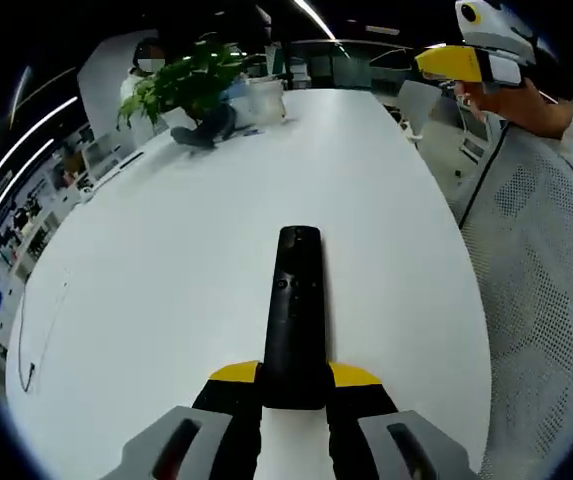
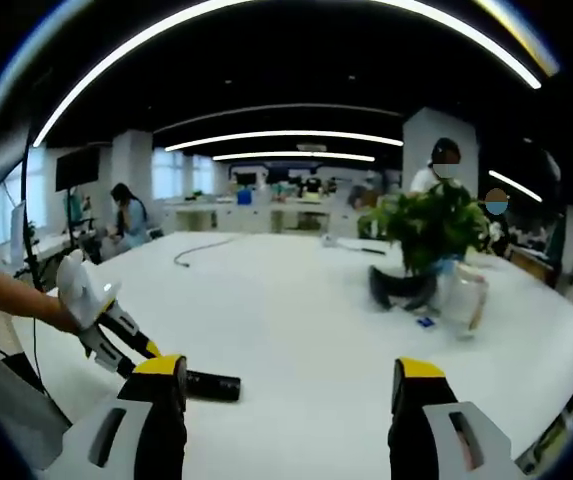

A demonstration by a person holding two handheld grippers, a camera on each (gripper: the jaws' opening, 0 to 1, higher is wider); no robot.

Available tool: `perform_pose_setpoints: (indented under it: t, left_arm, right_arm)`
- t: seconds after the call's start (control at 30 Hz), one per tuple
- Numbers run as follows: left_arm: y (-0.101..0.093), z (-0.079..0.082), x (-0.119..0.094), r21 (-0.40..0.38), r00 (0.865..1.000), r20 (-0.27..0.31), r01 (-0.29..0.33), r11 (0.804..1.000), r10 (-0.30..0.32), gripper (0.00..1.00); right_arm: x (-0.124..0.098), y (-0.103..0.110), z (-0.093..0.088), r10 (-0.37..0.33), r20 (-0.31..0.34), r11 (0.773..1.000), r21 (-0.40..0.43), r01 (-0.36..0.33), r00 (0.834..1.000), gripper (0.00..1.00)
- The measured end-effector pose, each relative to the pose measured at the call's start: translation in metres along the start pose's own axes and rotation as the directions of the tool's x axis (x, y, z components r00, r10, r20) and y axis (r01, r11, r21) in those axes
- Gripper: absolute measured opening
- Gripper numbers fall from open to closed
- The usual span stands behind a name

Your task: Press the specified remote control buttons in sequence, fully releasing each button before pressing the next.

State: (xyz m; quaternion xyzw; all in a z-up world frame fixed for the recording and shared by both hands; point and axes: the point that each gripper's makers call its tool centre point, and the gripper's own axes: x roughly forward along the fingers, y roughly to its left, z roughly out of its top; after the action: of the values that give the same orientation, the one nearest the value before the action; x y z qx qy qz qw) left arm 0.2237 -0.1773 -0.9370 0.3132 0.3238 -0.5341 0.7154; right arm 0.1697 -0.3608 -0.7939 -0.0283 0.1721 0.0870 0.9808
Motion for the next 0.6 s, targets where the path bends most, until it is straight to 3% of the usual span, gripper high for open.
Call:
perform_pose_setpoints:
  t: [0.5, 0.6]
  left_arm:
    - [0.074, 0.007, 0.013, 0.054, 0.998, -0.06, -0.003, 0.999, 0.007, 0.23]
    - [0.081, 0.006, 0.017, 0.062, 0.997, -0.074, 0.003, 0.998, 0.002, 0.23]
  right_arm:
    - [0.002, 0.0, -0.005, -0.002, -0.027, 1.0, -0.01, 0.002, 1.0, 0.81]
    - [0.003, -0.001, -0.006, -0.002, -0.036, 1.0, -0.002, 0.002, 0.999, 0.81]
